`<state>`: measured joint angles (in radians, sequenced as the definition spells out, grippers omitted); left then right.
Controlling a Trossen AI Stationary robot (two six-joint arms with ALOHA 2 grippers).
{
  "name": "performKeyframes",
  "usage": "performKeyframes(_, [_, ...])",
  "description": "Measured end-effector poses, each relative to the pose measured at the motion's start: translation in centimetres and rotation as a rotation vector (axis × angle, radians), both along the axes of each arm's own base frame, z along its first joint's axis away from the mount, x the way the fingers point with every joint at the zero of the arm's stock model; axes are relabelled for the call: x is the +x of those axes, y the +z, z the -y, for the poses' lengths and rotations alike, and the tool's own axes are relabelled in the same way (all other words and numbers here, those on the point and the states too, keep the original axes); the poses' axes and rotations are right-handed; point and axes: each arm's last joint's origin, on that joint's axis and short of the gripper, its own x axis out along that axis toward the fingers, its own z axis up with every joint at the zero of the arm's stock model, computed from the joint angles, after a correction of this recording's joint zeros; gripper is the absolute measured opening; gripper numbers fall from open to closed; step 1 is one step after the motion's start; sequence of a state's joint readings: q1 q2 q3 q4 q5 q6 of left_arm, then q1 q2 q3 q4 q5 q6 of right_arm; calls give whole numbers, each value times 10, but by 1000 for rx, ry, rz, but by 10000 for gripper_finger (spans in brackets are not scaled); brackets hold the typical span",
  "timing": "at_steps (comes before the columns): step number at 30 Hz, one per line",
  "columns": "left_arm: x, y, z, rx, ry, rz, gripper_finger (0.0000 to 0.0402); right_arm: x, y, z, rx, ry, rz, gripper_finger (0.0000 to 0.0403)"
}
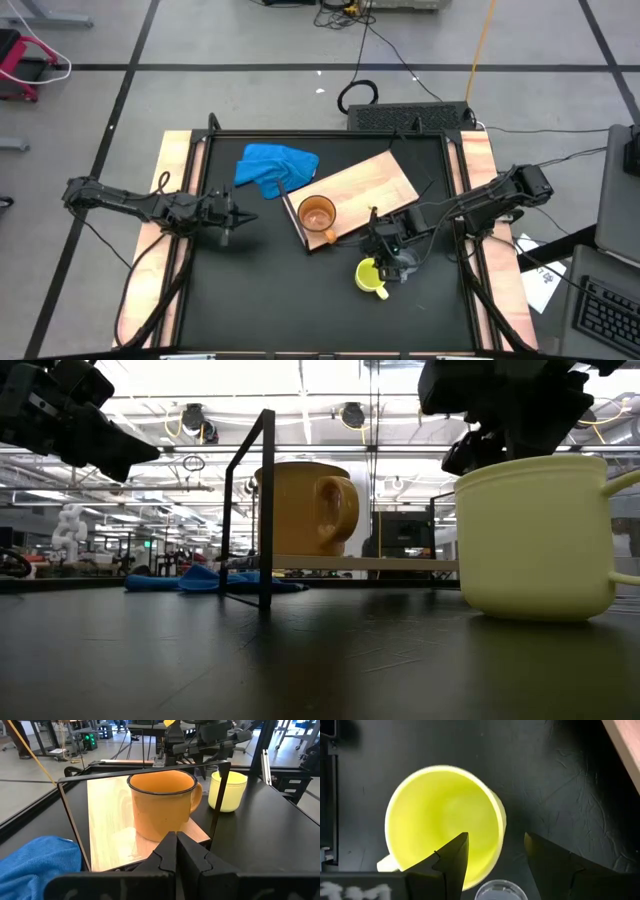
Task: Stack small to large cups/mugs on shelf
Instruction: Put the yellow mug on the shelf
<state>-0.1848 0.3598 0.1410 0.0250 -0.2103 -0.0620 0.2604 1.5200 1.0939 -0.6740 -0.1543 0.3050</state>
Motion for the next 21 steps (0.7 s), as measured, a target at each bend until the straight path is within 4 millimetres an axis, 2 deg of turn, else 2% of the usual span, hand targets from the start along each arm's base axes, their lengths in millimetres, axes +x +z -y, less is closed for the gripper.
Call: performKeyframes(21, [0, 0, 0, -8, 1, 1, 15, 1, -3, -5, 7, -5, -8, 185])
